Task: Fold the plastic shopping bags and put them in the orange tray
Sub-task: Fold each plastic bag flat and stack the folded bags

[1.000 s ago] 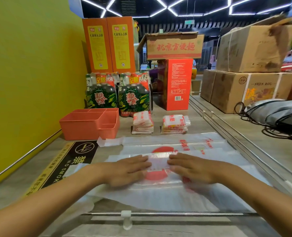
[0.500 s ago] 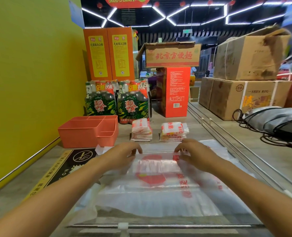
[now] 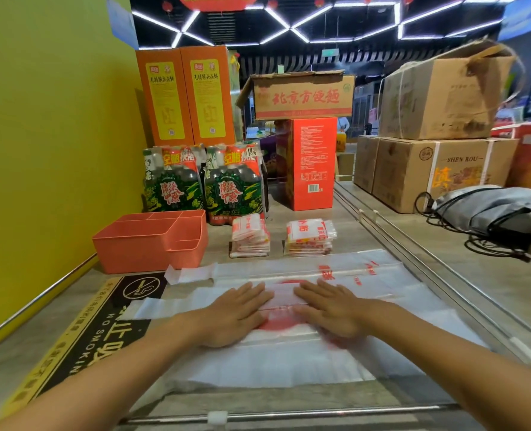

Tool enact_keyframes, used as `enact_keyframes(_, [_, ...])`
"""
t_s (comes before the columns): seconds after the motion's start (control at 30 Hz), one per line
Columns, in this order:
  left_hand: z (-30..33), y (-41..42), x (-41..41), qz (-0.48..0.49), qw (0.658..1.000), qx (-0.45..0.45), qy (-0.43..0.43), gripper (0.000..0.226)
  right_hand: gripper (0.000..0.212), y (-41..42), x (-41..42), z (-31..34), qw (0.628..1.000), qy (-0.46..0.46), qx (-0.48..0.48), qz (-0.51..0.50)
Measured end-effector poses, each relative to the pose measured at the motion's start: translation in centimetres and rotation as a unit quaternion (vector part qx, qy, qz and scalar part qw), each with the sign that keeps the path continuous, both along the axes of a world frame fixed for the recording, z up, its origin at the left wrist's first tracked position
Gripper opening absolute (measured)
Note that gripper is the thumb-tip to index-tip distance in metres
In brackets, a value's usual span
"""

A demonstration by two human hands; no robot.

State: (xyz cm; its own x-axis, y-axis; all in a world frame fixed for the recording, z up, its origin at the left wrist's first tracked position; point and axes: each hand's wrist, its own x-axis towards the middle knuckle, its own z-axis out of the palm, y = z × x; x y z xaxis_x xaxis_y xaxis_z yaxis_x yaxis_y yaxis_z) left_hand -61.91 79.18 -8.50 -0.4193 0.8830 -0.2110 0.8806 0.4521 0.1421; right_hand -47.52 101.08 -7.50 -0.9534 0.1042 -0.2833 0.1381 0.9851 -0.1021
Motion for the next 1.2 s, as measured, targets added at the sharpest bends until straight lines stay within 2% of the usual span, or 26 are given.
enact_keyframes(0.07, [0.1, -0.6, -0.6, 0.005, 1.0, -0.01, 0.0, 0.062, 0.067, 1.3, 1.4, 0.8, 0.999, -0.015, 0.015, -0.032])
enact_keyframes(0.1, [0.2, -1.0, -0.9, 0.004, 1.0, -0.026, 0.003, 0.07, 0.064, 2.0, 2.3, 1.2, 0.998, -0.031, 0.025, -0.047])
enact_keyframes(0.17, [0.8, -1.7, -1.1, 0.011, 0.999, -0.042, 0.008, 0.102, 0.058, 2.8, 3.7, 2.3, 0.994, -0.065, 0.06, -0.071])
enact_keyframes(0.2, [1.2, -2.0, -1.1, 0.022, 0.999, -0.048, 0.008, 0.108, 0.058, 3.1, 4.3, 2.6, 0.992, -0.068, 0.074, -0.072])
enact_keyframes(0.27, [1.9, -2.4, -0.6, 0.042, 0.999, -0.031, -0.013, 0.088, 0.071, 3.1, 5.3, 3.2, 0.995, -0.031, 0.061, -0.069])
enact_keyframes(0.33, [2.7, -3.0, 0.8, 0.028, 0.998, 0.022, -0.043, 0.071, 0.09, 2.1, 6.4, 3.4, 0.997, 0.067, -0.003, -0.028])
enact_keyframes(0.4, [3.7, -3.9, 2.7, -0.024, 0.995, 0.053, -0.082, 0.064, 0.08, 0.4, 7.6, 3.5, 0.987, 0.124, -0.079, 0.062])
enact_keyframes(0.47, [4.5, -4.9, 4.8, -0.067, 0.992, 0.035, -0.105, 0.061, 0.068, -1.5, 8.5, 3.7, 0.98, 0.105, -0.129, 0.106])
enact_keyframes(0.57, [4.5, -5.9, 6.5, -0.081, 0.993, -0.04, -0.077, 0.08, 0.074, -2.9, 8.6, 2.9, 0.985, 0.035, -0.106, 0.13])
enact_keyframes(0.63, [4.1, -6.1, 6.7, -0.083, 0.994, -0.043, -0.055, 0.084, 0.075, -3.1, 8.4, 2.4, 0.986, 0.034, -0.095, 0.132])
enact_keyframes(0.9, [4.0, -6.6, 6.3, -0.095, 0.994, 0.055, -0.003, 0.046, 0.055, -2.8, 7.9, 2.3, 0.979, 0.137, -0.058, 0.141])
enact_keyframes(1.0, [4.6, -6.9, 5.7, -0.079, 0.991, 0.106, -0.014, 0.038, 0.045, -2.4, 8.0, 2.6, 0.975, 0.17, -0.051, 0.13])
enact_keyframes(1.1, [4.6, -7.8, 4.2, -0.067, 0.991, 0.115, -0.018, 0.028, 0.034, -1.9, 8.0, 3.1, 0.973, 0.181, -0.027, 0.138])
enact_keyframes(1.2, [4.8, -9.6, 2.4, -0.033, 0.994, 0.107, -0.013, 0.032, 0.025, -0.4, 7.6, 3.7, 0.972, 0.198, -0.021, 0.125])
